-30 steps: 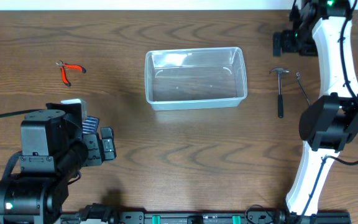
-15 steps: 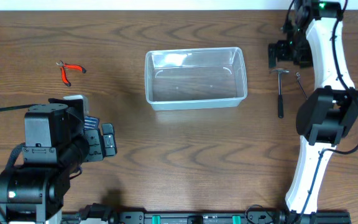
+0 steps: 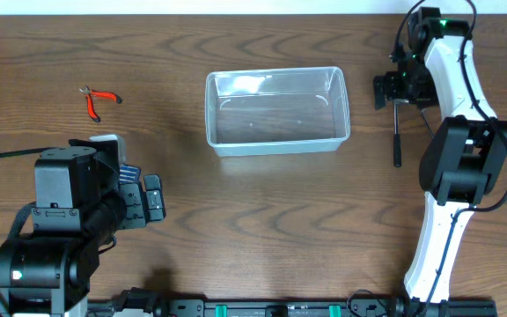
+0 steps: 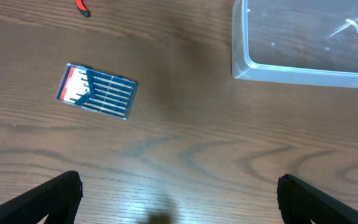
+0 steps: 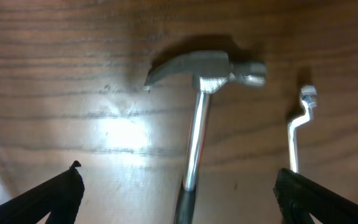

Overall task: Pack container
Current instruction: 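Move the right gripper over the claw hammer and lower toward it, then close the right gripper on the hammer's handle below the head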

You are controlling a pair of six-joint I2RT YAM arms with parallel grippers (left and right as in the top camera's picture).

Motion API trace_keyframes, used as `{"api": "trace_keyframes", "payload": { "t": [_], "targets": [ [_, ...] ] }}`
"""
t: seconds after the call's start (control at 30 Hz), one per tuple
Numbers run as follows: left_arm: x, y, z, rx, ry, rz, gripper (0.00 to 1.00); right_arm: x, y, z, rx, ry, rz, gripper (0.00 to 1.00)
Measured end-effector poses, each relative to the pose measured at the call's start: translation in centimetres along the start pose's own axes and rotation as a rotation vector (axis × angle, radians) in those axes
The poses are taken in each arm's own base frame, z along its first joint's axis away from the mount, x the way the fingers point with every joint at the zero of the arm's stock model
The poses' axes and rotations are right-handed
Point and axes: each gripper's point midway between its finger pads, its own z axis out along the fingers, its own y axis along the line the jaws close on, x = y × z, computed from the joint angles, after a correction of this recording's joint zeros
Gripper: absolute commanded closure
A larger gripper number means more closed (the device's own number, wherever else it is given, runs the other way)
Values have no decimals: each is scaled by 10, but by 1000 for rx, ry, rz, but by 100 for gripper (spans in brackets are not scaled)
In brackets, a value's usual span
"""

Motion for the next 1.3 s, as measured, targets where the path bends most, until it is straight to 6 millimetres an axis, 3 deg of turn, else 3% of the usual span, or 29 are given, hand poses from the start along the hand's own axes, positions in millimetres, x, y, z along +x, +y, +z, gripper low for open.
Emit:
{"api": "trace_keyframes", "payload": {
  "t": [0.37, 0.63, 1.03, 1.3],
  "targets": [
    [4, 1, 0, -2, 16, 0, 2, -10, 0, 23, 1, -49, -37, 1],
    [4, 1, 0, -2, 17, 0, 2, -5, 2, 44, -6, -42, -42, 1],
    [4, 1, 0, -2, 17, 0, 2, -10, 0, 44, 11, -68, -56, 1],
    [4, 1, 0, -2, 17, 0, 2, -7, -13, 41, 89, -53, -55, 1]
  ]
}}
